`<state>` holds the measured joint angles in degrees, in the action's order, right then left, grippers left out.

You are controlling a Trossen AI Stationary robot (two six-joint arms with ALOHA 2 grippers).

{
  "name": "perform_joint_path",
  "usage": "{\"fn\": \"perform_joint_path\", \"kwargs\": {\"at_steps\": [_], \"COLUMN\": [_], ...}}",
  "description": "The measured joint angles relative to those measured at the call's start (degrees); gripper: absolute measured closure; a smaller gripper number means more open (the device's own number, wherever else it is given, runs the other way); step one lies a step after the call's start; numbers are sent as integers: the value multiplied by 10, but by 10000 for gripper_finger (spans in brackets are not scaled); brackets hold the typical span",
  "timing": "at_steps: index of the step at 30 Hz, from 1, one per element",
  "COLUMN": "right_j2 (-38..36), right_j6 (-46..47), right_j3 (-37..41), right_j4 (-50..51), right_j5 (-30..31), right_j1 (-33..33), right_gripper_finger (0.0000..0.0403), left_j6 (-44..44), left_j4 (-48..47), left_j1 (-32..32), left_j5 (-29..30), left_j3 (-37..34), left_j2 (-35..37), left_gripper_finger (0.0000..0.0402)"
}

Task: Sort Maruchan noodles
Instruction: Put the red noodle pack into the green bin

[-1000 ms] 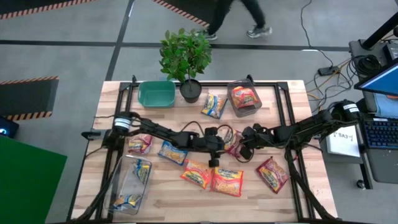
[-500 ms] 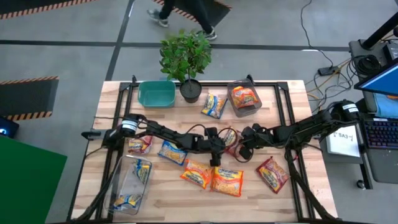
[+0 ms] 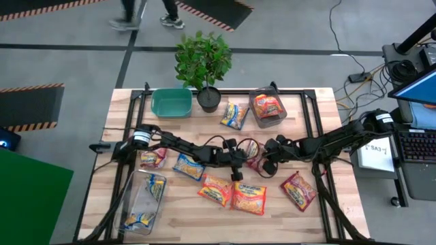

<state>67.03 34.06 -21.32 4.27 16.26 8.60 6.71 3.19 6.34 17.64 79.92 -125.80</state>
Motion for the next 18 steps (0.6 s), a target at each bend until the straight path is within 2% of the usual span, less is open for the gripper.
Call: {"fn": "perform_joint_path", "kwargs": {"at_steps": [6, 12, 18], "right_j2": [-62, -157, -242], "right_j6": [-38, -63, -77], "right_j3": [-33, -75, -90], "right_j4": [59, 113, 123], "right_j5": [1, 9, 2], "right_j1": [0, 0, 0], "right_gripper_finger": [390, 390, 390], "left_j6": [21, 23, -2], "left_j4": [16, 7, -17], "left_j1": [5, 6, 11], "left_j5": [-2, 3, 77], "left_j3": [-1, -18, -35], "left_j2": [12, 76, 136], "left_gripper_finger": [400, 401, 401]}}
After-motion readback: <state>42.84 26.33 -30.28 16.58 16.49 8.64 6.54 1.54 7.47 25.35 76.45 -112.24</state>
